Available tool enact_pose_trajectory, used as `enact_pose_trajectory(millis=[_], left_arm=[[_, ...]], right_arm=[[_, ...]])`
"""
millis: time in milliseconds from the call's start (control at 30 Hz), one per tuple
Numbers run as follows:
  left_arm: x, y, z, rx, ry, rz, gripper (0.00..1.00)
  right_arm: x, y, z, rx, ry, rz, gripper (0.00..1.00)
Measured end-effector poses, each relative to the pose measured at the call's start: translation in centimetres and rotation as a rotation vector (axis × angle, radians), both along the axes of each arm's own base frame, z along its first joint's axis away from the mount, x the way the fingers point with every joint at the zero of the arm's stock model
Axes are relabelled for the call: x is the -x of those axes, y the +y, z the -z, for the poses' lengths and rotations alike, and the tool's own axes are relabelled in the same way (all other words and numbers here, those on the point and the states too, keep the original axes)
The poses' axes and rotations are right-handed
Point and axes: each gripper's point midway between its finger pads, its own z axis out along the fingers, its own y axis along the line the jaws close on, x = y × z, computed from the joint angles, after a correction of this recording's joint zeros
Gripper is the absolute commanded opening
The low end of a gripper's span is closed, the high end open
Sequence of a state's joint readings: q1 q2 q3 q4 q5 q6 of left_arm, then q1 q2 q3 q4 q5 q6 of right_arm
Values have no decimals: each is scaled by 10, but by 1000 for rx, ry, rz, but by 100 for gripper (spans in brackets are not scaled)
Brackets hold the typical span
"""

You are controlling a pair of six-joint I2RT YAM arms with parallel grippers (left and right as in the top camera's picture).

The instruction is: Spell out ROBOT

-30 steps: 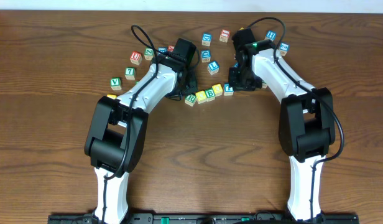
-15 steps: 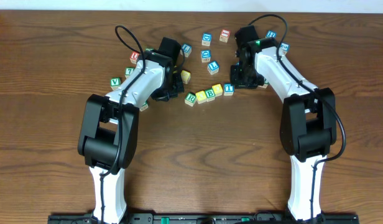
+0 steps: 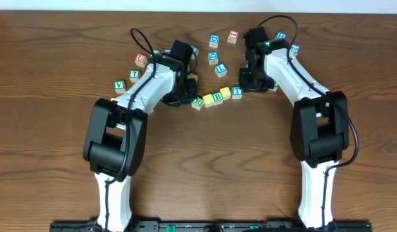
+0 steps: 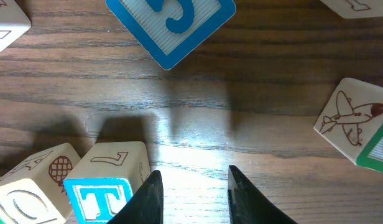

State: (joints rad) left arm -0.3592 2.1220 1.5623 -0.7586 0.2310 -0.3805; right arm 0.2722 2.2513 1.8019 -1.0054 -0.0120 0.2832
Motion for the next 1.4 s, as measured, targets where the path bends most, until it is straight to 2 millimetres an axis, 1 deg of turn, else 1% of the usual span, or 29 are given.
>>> enact_pose_trajectory(millis=[367, 1100, 1267, 1400], left_arm=[[1, -3, 0, 14, 4, 14, 8], [13, -26, -2, 50, 18, 65, 8], [8, -28, -3, 58, -2, 64, 7], [3, -22, -4, 60, -8, 48, 7]], right_arm=[[0, 0, 0, 0, 0, 0, 29], [0, 0, 0, 0, 0, 0, 27], [-2, 1, 0, -1, -9, -7, 27], [-6, 2, -6, -3, -21, -20, 27]])
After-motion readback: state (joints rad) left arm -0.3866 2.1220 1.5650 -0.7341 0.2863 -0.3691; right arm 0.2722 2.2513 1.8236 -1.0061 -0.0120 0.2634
